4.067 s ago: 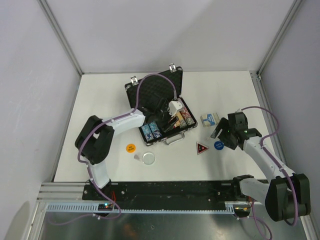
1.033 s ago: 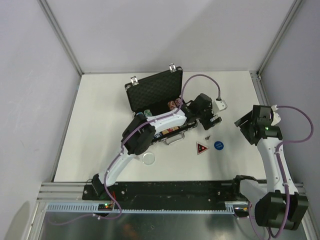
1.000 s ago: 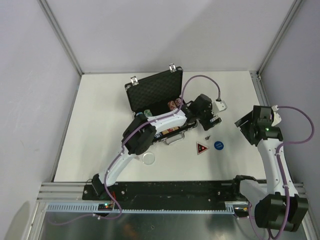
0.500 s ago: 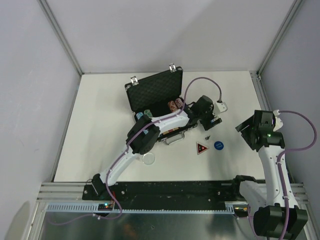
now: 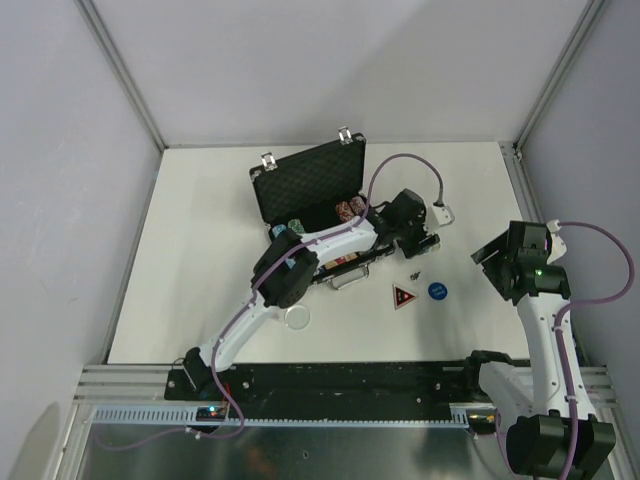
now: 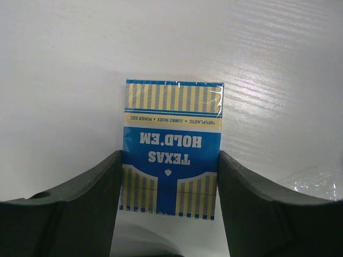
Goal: Pack up texas hold em set
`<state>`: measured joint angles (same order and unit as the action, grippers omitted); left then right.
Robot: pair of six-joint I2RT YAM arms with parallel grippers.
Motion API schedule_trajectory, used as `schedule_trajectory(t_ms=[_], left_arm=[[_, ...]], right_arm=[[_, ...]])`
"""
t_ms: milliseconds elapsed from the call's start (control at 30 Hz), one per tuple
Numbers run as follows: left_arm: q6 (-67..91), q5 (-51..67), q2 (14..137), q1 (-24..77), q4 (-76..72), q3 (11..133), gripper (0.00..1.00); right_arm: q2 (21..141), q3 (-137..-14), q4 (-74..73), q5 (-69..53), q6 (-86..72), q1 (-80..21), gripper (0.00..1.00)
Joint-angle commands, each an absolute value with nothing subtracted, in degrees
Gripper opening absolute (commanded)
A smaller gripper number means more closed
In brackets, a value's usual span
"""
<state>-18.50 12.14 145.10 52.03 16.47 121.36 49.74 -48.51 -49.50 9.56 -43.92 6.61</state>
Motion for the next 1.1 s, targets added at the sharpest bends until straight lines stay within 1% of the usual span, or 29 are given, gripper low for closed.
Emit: schedule_trajectory(t_ms=[0, 167, 367, 500, 767, 1067], left_arm=[[-17.6, 12.5, 139.6, 51.5, 21.2, 121.1, 0.33], [-17.6, 12.6, 133.0, 51.3, 21.2, 119.7, 0.28], [-18.5, 12.0, 125.7, 50.1, 21.2, 117.4, 0.28], [-20.1, 9.0, 120.6, 49.5, 21.2, 112.4, 0.27], [-19.6, 9.1, 111.5, 45.4, 21.1, 100.0, 0.23], [-19.6, 8.0, 104.5, 39.4, 19.9, 88.9, 0.21]], right_arm=[[48.4, -47.9, -49.3, 9.4, -44.0, 6.8, 0.73], [48.3, -47.2, -47.9, 8.7, -44.7, 6.8, 0.73], [49.2, -45.7, -45.3, 7.8, -45.5, 6.8, 0.73], [50.5, -43.8, -41.9, 6.2, -45.9, 6.7, 0.73], [55.8, -43.0, -35.2, 6.2, -47.7, 3.2, 0.72], [59.4, -43.0, -32.5, 7.3, -49.4, -1.0, 0.72]])
